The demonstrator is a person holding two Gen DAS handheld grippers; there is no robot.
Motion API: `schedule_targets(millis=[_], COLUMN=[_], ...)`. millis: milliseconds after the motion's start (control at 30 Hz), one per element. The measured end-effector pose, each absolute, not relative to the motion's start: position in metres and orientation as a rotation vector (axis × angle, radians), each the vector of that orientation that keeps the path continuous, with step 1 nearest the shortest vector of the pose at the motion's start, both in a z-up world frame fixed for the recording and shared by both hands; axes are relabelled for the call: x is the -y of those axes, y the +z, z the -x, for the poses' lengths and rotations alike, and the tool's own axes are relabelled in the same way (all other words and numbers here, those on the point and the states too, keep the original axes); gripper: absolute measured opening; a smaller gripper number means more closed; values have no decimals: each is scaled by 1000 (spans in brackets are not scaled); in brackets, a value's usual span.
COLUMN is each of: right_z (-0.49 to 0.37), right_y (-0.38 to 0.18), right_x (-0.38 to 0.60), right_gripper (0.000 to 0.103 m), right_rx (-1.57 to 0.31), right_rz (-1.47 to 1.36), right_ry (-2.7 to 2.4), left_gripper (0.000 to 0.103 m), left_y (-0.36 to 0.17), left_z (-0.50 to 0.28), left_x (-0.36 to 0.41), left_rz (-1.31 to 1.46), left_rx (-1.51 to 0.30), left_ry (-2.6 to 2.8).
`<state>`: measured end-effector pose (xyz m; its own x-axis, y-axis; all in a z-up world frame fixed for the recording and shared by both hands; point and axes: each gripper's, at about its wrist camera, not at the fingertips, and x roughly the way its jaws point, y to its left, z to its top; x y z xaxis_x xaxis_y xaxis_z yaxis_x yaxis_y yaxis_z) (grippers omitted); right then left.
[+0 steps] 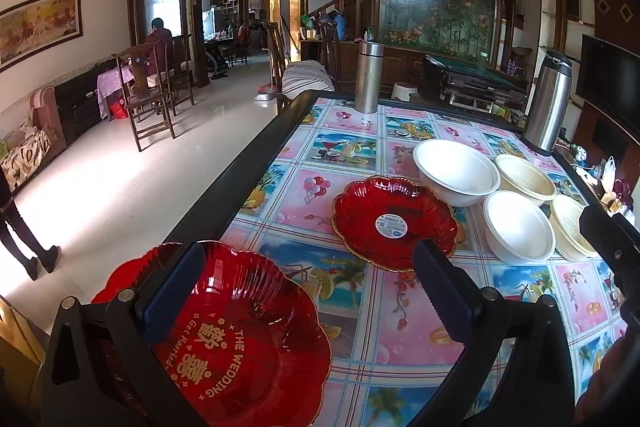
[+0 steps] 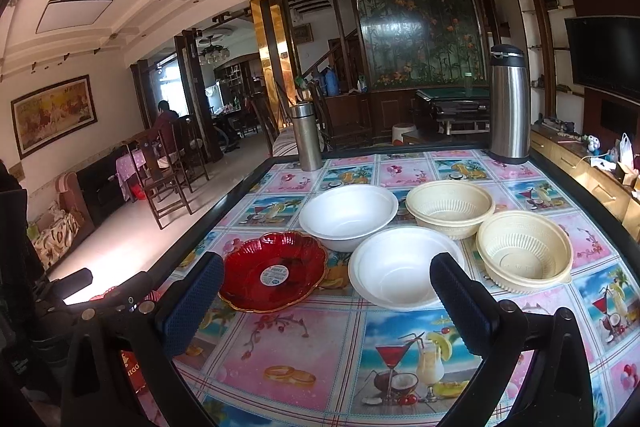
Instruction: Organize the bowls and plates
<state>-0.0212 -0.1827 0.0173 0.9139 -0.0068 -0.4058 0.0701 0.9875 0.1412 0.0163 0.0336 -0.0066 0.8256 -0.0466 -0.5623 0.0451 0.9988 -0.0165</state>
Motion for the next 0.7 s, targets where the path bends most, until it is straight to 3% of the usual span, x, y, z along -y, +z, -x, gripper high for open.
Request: schedule_targets(millis=[700], right_z=[-18], right_y=[5], right_x=[154], right_gripper=[103], right_rx=[-575], right_rz=[-267], right_ry=[89], left_gripper=[103], left_y=[13], left_z=[-27], left_x=[-70], left_rz=[-38], left_rx=[-625], left_ry=[-56])
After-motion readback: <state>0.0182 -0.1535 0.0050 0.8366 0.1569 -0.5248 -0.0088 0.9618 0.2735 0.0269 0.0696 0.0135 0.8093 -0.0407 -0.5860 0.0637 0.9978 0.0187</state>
